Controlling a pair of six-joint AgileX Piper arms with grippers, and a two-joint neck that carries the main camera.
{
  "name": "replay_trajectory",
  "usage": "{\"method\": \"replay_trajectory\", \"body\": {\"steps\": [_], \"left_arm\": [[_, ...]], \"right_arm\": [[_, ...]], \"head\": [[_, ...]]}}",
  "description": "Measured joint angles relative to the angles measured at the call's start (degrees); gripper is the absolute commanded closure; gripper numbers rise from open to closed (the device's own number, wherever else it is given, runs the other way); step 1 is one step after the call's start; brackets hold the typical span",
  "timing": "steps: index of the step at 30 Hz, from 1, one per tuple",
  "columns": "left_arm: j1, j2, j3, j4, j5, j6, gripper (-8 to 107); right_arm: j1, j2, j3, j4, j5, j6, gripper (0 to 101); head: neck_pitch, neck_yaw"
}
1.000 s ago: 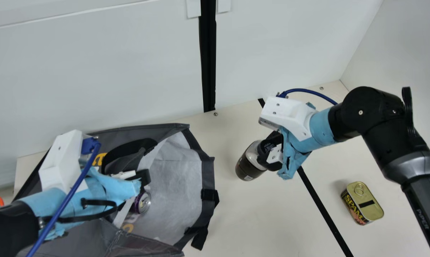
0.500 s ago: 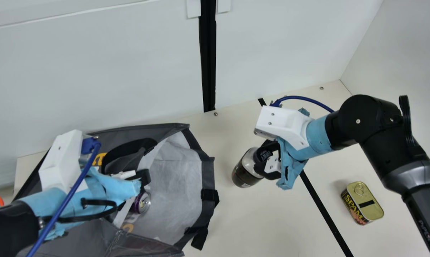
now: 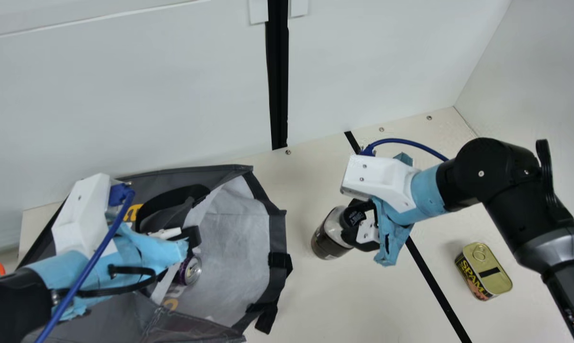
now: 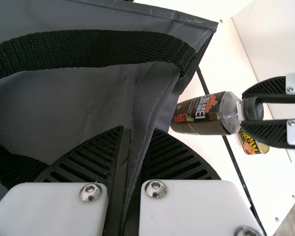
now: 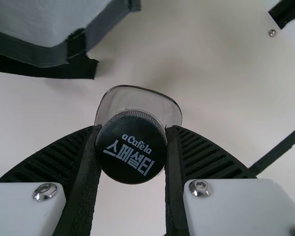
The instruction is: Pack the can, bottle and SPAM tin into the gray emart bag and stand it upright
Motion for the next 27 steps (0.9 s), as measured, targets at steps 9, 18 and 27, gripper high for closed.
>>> {"method": "replay_trajectory", "body": {"steps": [9, 18, 27], "left_arm": [[0.0, 0.0, 0.0, 0.0, 0.0, 0.0, 107], [0.0, 0.0, 0.0, 0.0, 0.0, 0.0, 107], [0.0, 0.0, 0.0, 0.0, 0.0, 0.0, 107]], "right_arm": [[5.0, -2.8, -0.9, 1.4, 0.1, 4.1, 101], [9.4, -5.1, -3.3, 1.9, 0.1, 8.1, 101], [14.8, -7.0, -6.6, 1.9, 0.2, 13.0, 101]], "head": [[0.0, -0.1], [0.0, -0.1], [0.0, -0.1]]}}
